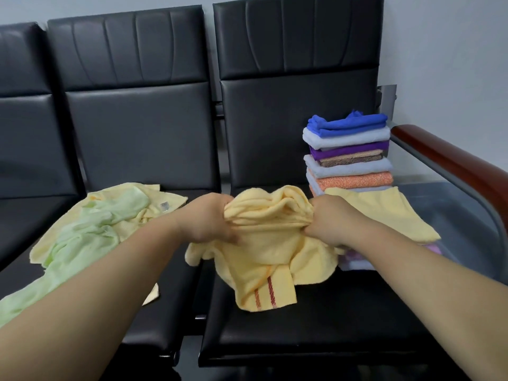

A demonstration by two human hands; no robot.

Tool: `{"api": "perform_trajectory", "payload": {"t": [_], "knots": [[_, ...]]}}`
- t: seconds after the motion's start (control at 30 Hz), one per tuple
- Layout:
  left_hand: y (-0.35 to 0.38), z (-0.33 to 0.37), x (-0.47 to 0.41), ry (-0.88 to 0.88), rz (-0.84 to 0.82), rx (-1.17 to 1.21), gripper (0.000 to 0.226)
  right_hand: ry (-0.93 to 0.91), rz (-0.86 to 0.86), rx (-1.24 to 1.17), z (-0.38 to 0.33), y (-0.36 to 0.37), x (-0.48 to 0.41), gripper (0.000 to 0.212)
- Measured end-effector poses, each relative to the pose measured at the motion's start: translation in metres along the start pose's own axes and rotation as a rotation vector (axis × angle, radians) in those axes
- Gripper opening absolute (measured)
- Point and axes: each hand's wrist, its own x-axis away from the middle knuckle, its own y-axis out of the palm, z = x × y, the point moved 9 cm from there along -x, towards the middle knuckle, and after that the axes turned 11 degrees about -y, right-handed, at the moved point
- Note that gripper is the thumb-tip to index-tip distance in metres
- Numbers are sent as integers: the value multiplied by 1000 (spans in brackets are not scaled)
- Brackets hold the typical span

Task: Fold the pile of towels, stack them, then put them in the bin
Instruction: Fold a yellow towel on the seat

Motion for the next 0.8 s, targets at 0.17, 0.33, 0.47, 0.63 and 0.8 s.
{"api": "perform_trajectory", "payload": {"t": [0.17, 0.33, 0.47, 0.63, 0.8], "knots": [[-39, -8, -24, -168, 220, -380, 17, -41, 63, 105, -16, -25, -38, 16], [-126, 18, -20, -109, 572, -390, 16, 3, 346, 203, -39, -101, -72, 17], [-164, 41, -1, -27, 742, -453, 18, -46, 522, 218, -65, -151, -68, 16], [-124, 14, 11, -109, 442, -519, 28, -93, 161, 200, -66, -101, -43, 31], [-4, -52, -3, -155, 27, -520, 32, -44, -251, -32, -37, 27, -16, 33]]}}
